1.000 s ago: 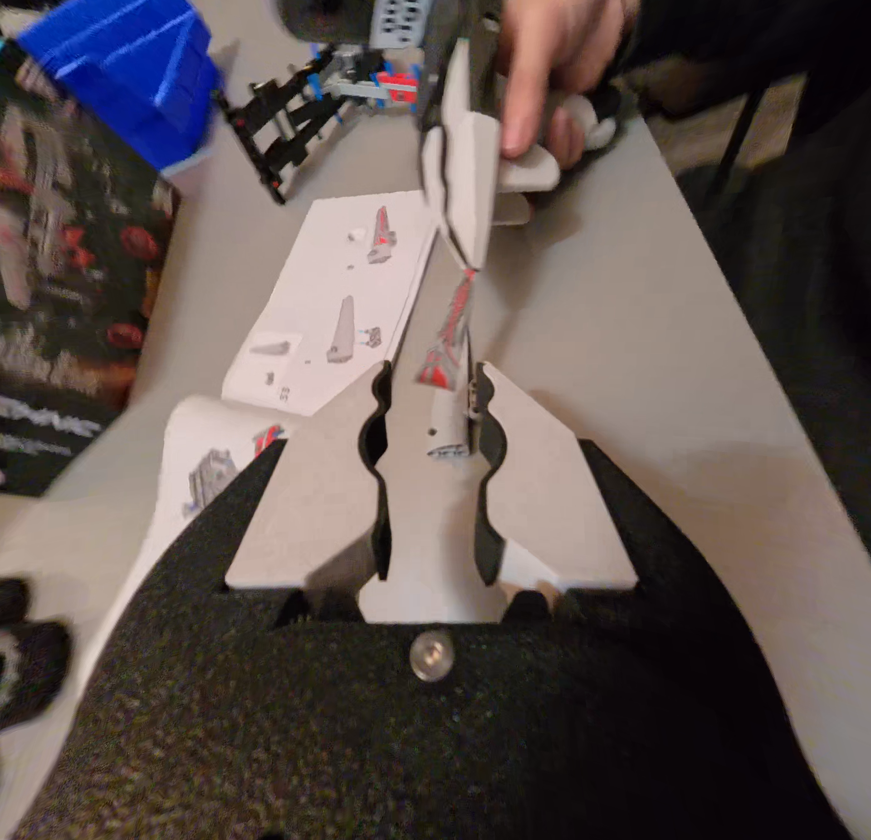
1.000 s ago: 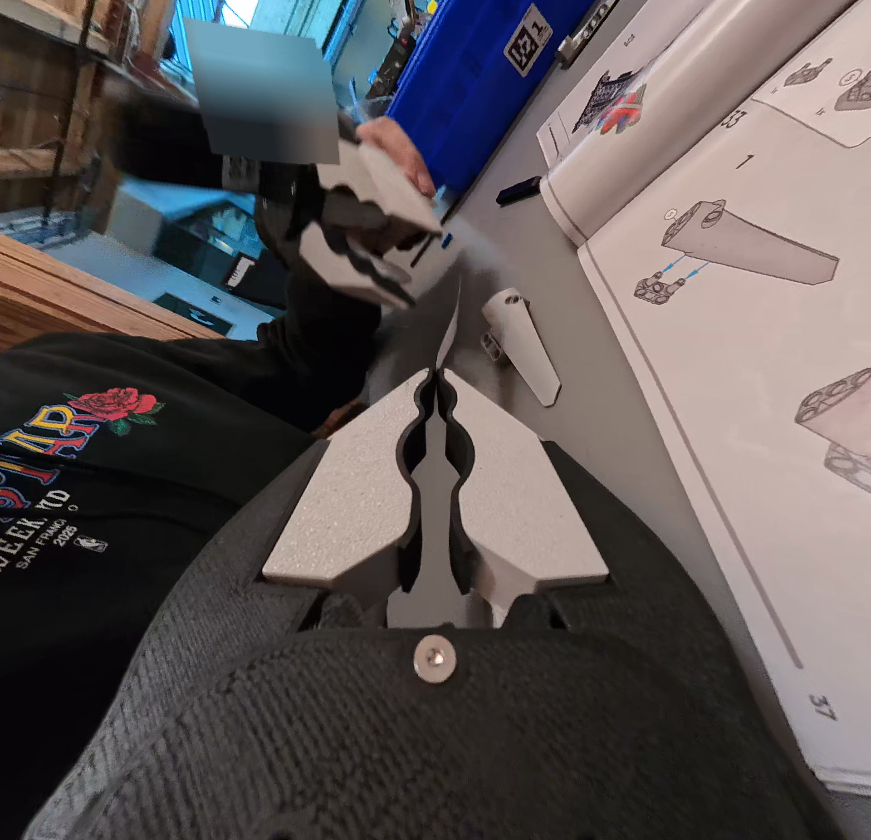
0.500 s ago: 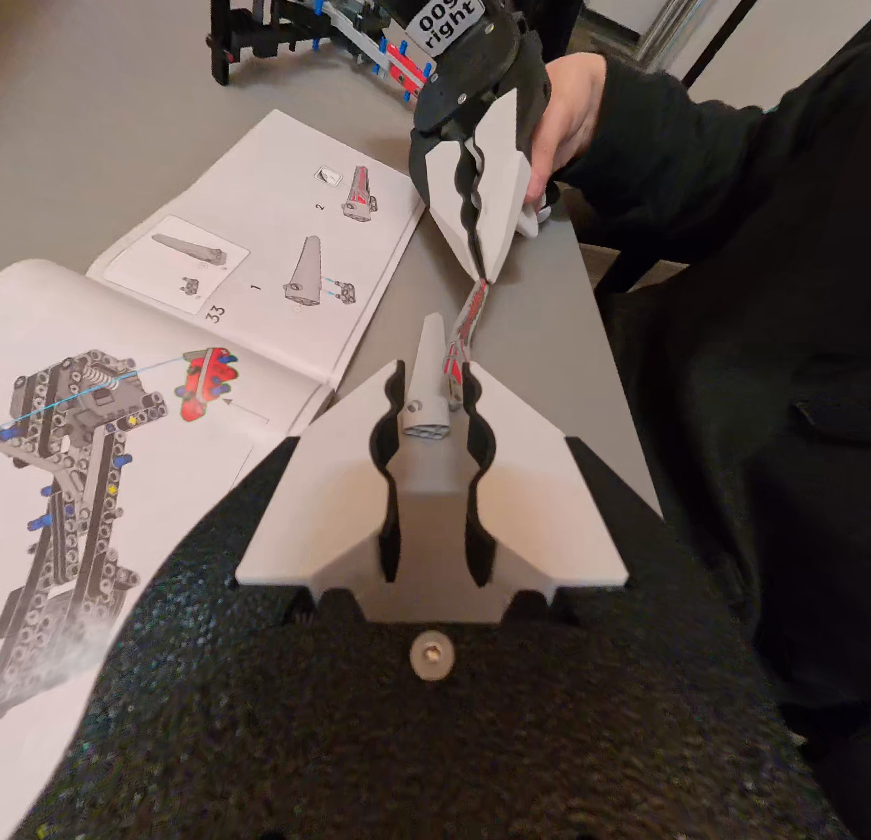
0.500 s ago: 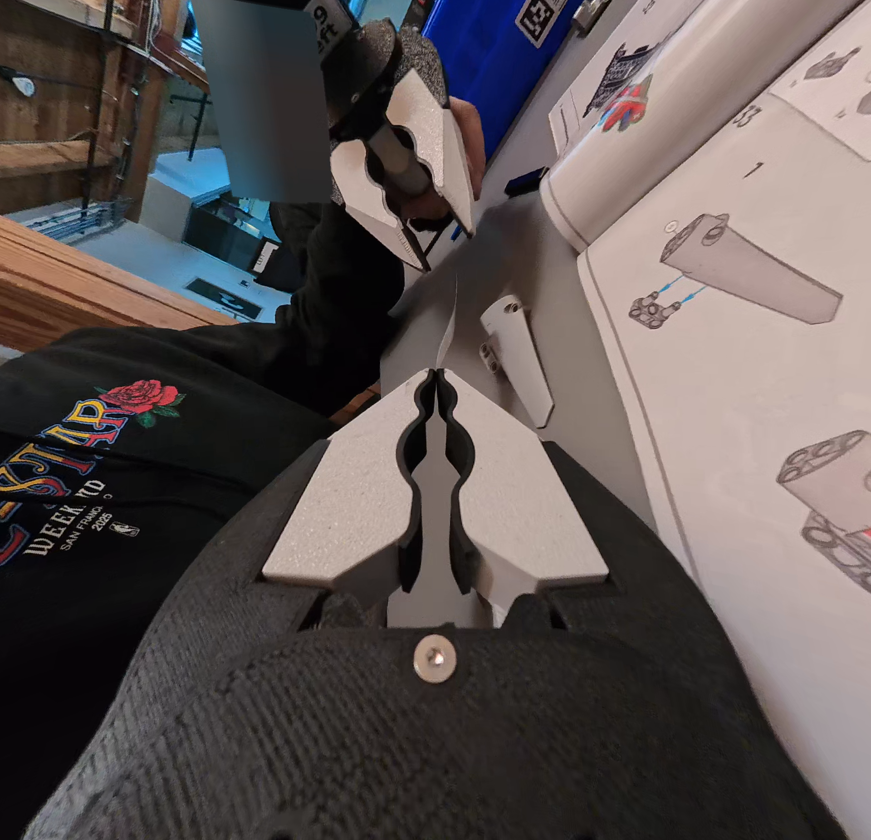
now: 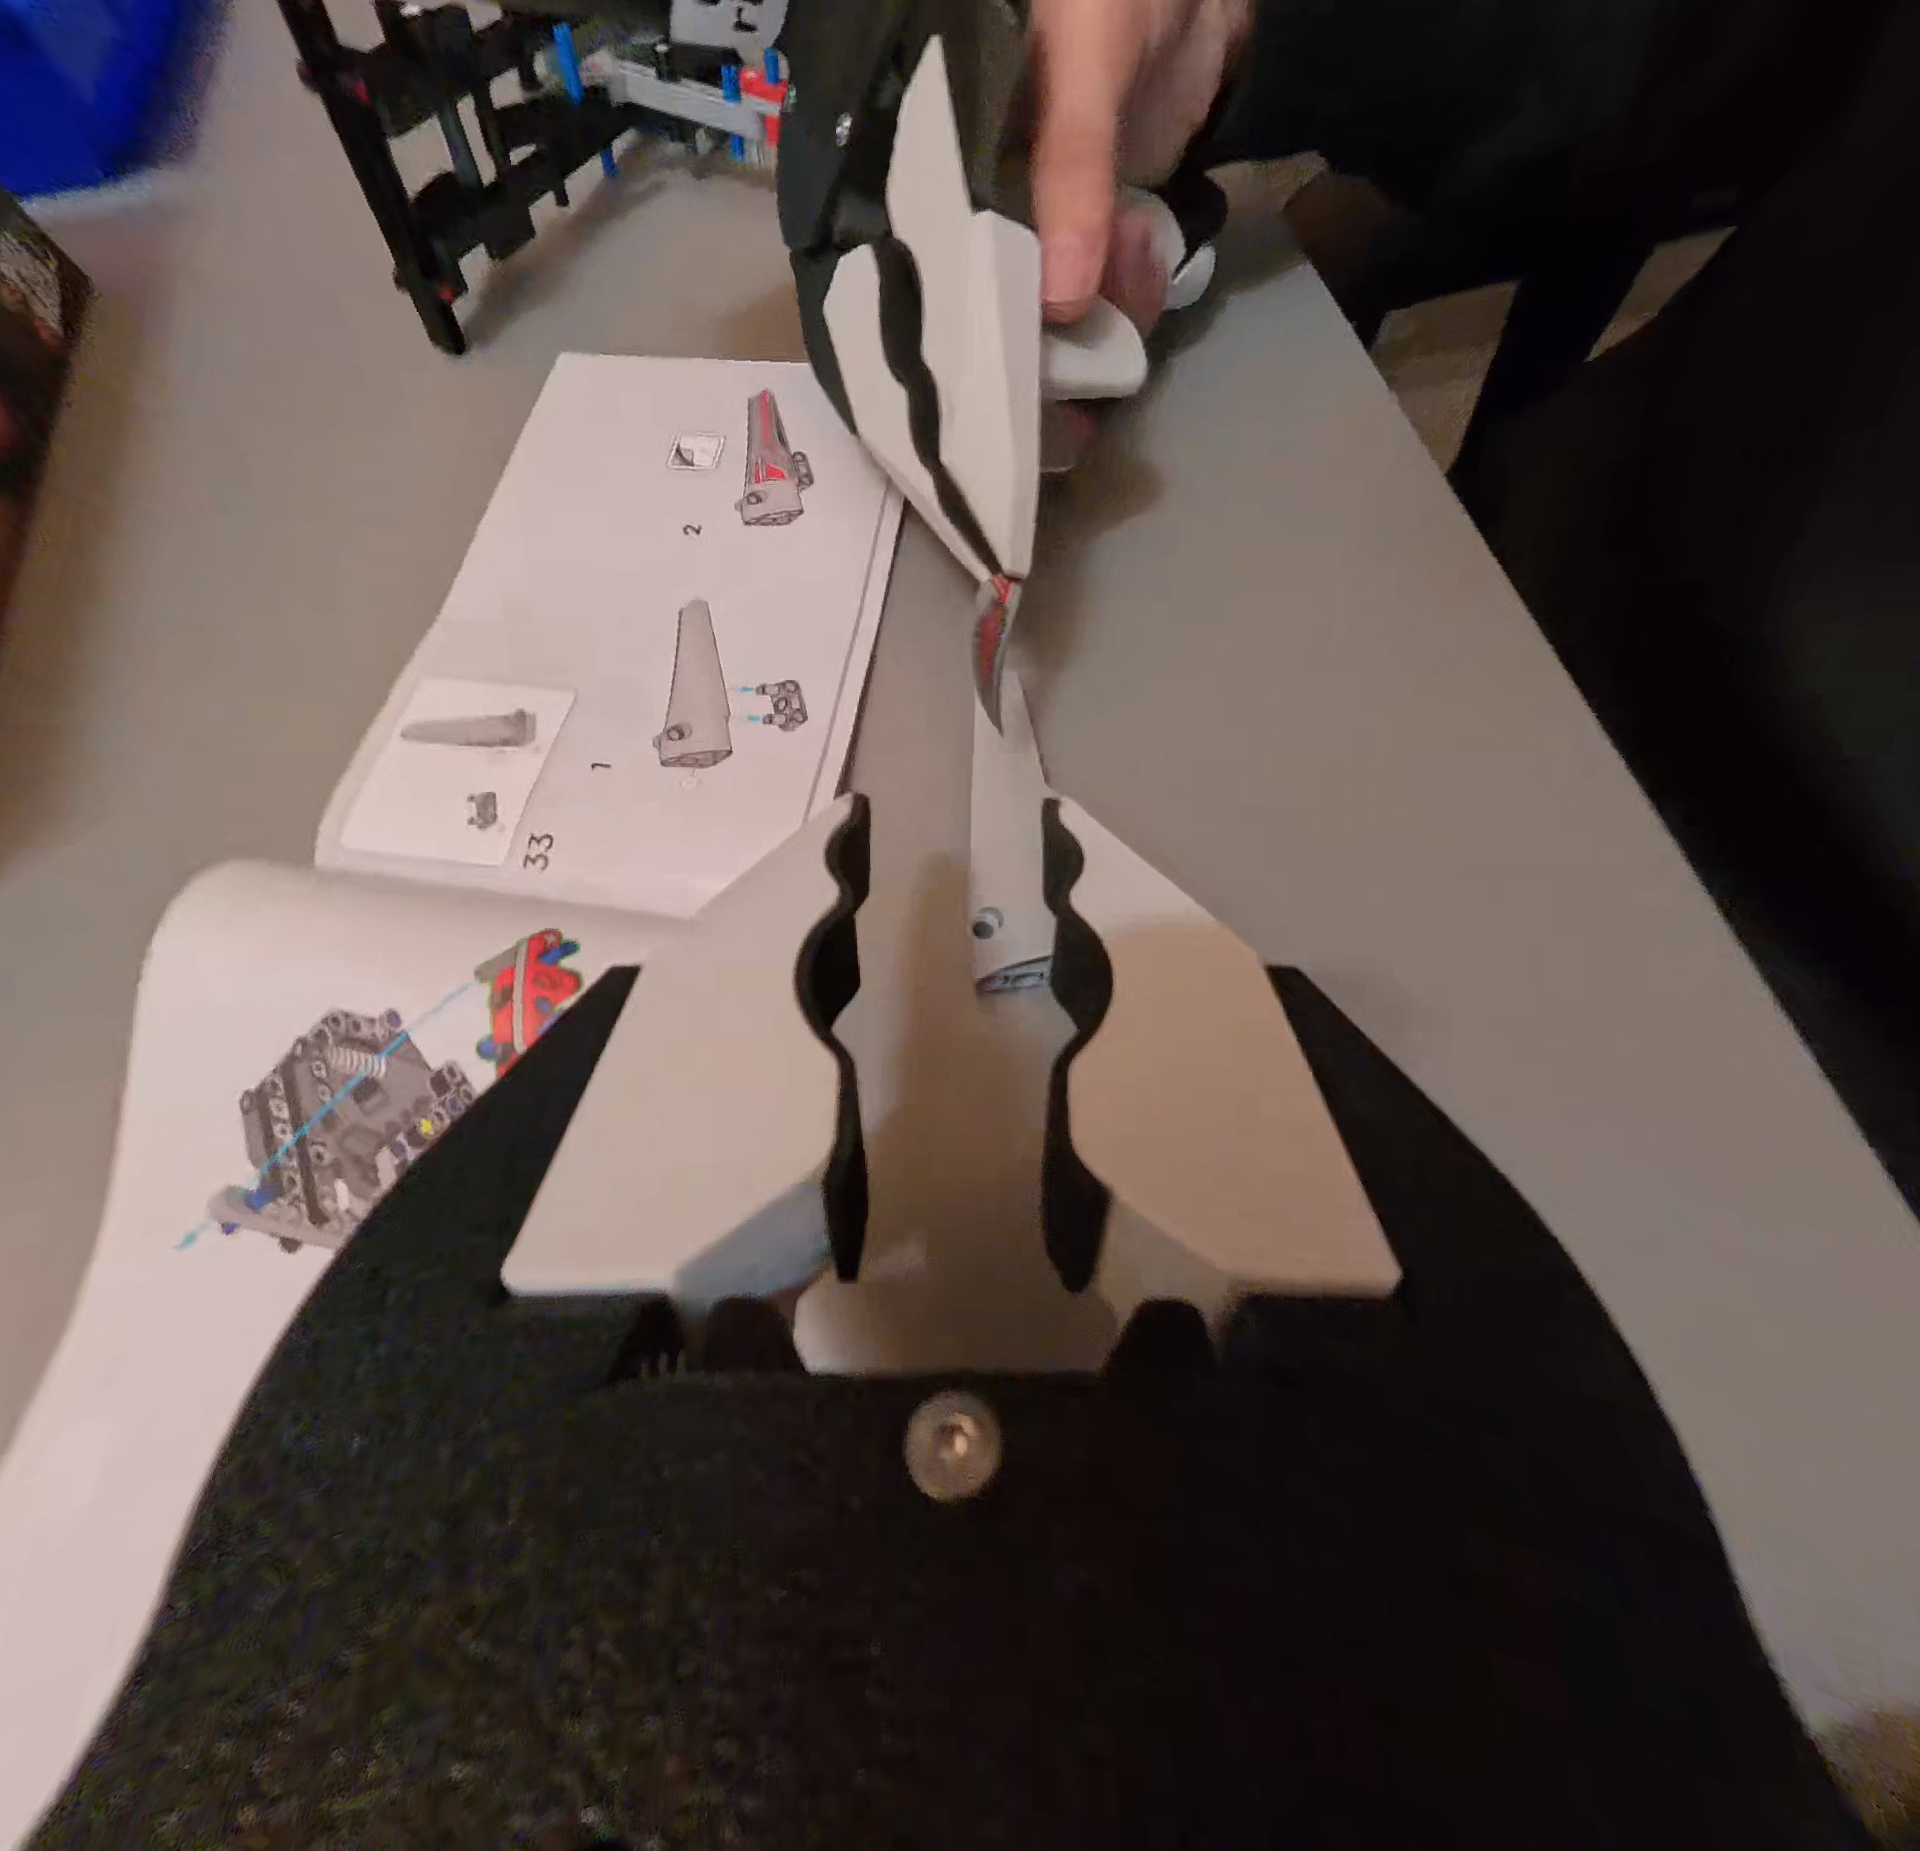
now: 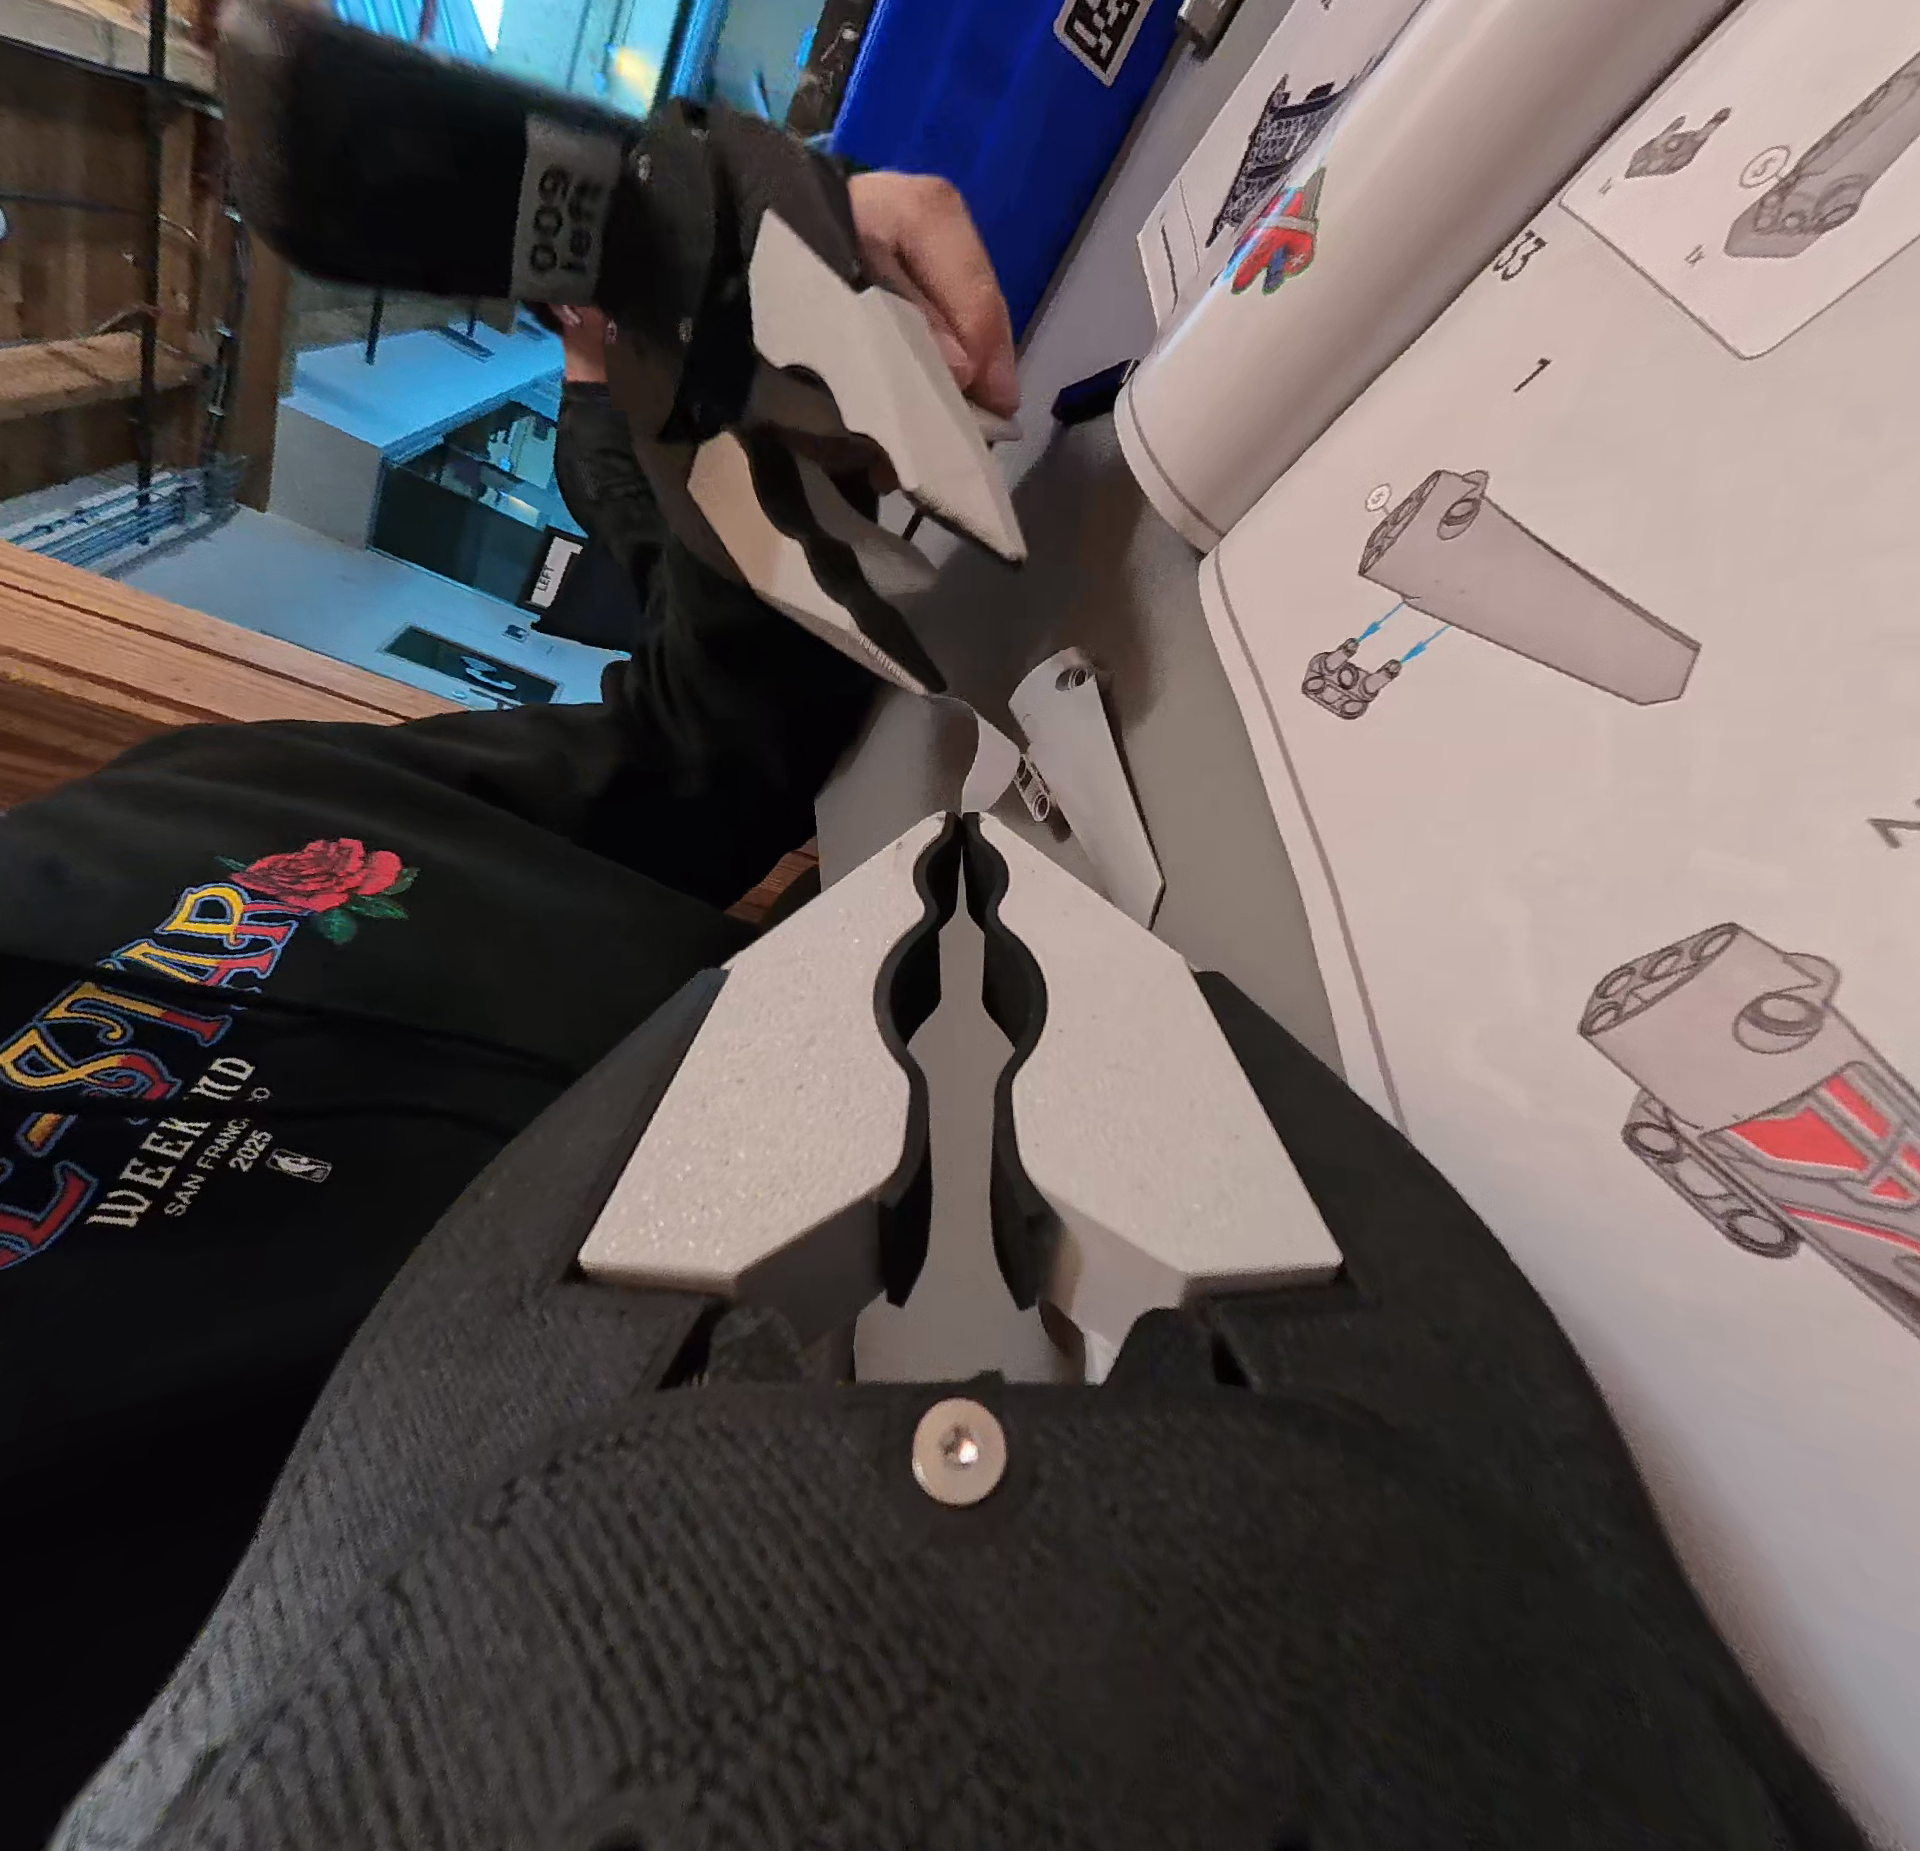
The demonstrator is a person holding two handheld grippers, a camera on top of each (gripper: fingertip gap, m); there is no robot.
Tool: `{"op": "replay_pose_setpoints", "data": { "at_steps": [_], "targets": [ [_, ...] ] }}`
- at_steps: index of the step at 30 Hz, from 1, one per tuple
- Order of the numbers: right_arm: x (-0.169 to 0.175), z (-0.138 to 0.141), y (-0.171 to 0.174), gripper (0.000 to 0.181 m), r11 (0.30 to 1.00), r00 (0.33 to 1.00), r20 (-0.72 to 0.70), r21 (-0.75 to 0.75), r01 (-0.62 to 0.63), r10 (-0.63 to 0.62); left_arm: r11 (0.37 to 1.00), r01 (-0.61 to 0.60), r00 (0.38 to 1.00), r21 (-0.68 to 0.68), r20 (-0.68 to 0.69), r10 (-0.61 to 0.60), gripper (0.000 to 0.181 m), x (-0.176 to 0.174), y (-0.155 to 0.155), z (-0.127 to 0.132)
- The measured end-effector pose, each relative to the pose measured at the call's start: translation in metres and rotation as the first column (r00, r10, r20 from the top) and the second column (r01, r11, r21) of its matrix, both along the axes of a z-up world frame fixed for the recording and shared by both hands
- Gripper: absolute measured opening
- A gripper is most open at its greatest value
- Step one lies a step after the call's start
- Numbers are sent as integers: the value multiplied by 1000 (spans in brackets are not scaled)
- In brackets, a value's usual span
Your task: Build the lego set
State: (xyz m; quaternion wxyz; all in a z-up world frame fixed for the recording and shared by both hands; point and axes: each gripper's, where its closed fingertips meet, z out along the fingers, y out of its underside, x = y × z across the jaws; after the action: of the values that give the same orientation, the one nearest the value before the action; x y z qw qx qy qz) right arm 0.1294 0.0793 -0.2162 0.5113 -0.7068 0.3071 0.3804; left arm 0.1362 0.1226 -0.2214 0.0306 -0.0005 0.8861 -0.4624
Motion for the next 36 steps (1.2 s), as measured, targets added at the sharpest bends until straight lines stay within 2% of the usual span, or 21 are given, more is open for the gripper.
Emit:
{"op": "replay_pose_setpoints", "data": {
  "at_steps": [1, 5, 10, 16, 19, 21, 25, 29, 33, 36],
  "targets": [
    [0, 0, 0, 0, 1000, 1000, -11, 5, 1, -1, 1000, -14, 999, 15, 40, 13, 31, 1, 0, -1],
    [1, 2, 0, 0, 1000, 999, -44, 28, 10, -9, 996, -65, 967, 58, 249, 49, 38, 9, 4, 0],
    [6, 6, -1, 0, 997, 996, -81, 68, 31, -26, 994, -89, 936, 56, 345, 65, 42, 9, 3, 10],
    [10, 8, -3, 0, 995, 994, -106, 84, 46, -37, 981, -175, 841, 85, 531, 104, 48, 21, 6, 23],
    [9, 9, -3, 0, 995, 993, -118, 89, 39, -28, 979, -196, 852, 56, 504, 142, 50, 24, 15, 28],
    [10, 10, -3, 0, 994, 991, -129, 97, 45, -33, 982, -184, 885, 44, 442, 146, 49, 21, 22, 27],
    [5, 12, -2, 0, 993, 985, -172, 116, 27, -7, 996, -84, 928, -12, 364, 82, 47, 4, 12, 23],
    [1, 13, -2, 0, 990, 973, -232, 139, 10, 23, 992, -75, 956, 102, 290, 43, 48, -2, 13, -1],
    [1, 7, -2, 0, 995, 975, -219, 99, -1, 23, 982, -123, 989, 144, 95, 110, 48, -8, 14, -21],
    [-1, 8, -1, 0, 994, 974, -223, 109, -9, 34, 970, -147, 988, 193, -16, 153, 50, -12, 15, -37]
  ]
}}
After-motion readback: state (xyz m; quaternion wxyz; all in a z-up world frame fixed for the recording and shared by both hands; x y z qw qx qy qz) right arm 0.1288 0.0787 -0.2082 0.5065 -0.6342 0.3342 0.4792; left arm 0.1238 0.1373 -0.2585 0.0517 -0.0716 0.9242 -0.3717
